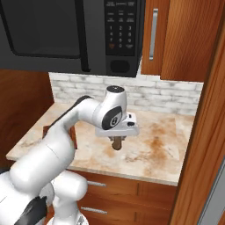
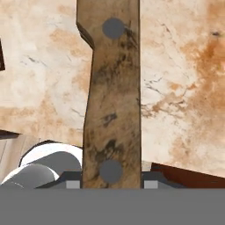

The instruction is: Move the cutting board and knife to the sink. Then move spray from the cabinet to the counter.

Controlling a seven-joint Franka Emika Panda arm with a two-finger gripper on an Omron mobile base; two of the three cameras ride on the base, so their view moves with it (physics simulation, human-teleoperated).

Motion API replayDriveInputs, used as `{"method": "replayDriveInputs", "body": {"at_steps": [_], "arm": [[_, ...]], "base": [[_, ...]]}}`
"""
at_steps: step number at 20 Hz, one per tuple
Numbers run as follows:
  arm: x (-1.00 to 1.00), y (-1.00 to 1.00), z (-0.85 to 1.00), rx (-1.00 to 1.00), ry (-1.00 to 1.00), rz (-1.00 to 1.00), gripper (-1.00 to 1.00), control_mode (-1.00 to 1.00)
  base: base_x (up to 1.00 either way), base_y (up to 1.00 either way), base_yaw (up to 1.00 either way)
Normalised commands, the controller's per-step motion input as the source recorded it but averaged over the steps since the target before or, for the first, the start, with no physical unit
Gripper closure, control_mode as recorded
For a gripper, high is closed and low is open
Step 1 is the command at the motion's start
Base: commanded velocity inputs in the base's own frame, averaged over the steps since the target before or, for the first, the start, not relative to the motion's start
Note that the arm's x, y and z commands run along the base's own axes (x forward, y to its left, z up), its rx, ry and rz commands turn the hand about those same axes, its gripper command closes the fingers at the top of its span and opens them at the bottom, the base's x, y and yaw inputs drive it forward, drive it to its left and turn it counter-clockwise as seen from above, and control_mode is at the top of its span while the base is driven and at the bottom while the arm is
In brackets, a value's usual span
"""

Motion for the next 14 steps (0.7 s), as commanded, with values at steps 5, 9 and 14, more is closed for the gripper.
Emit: {"method": "replayDriveInputs", "body": {"at_steps": [5,9,14], "arm": [[-0.91,0.12,0.42,-0.02,-0.14,0.00,1.00,-1.00],[-0.81,0.38,0.49,-0.04,-0.09,0.03,1.00,-1.00],[-0.68,0.34,0.53,-0.06,-0.06,0.02,1.00,-1.00]], "base": [[0.00,0.00,0.00],[0.00,0.00,0.00],[0.00,0.00,0.00]]}}
